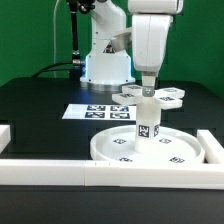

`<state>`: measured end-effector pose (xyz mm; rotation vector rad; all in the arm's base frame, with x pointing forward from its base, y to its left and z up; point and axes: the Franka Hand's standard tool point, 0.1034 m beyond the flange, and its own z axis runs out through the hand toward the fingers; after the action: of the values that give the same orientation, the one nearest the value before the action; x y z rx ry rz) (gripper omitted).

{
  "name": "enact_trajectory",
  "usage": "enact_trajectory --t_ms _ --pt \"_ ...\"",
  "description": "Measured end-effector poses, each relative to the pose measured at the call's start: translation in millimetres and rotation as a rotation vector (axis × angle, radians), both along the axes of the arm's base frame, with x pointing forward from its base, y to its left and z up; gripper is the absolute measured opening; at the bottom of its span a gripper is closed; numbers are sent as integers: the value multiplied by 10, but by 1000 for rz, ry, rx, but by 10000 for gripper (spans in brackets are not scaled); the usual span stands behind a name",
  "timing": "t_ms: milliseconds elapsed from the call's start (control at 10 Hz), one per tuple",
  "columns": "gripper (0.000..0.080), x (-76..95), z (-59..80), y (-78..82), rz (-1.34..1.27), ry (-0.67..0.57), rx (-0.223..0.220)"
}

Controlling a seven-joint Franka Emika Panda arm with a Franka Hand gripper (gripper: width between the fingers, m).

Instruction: Assemble round table

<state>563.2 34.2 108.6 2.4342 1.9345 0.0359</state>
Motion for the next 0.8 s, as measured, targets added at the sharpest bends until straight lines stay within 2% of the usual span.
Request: enact_trajectory --t_ms 400,500,600,700,800 --pt "648 -16 -43 -7 -20 7 -6" --pt "522 -20 -50 -2 -19 8 -6" --pt "522 -20 -50 0 -19 9 -7" --pt "438 -20 -51 -3 -20 9 -7" --pt "438 -20 -51 -7 -20 9 -7"
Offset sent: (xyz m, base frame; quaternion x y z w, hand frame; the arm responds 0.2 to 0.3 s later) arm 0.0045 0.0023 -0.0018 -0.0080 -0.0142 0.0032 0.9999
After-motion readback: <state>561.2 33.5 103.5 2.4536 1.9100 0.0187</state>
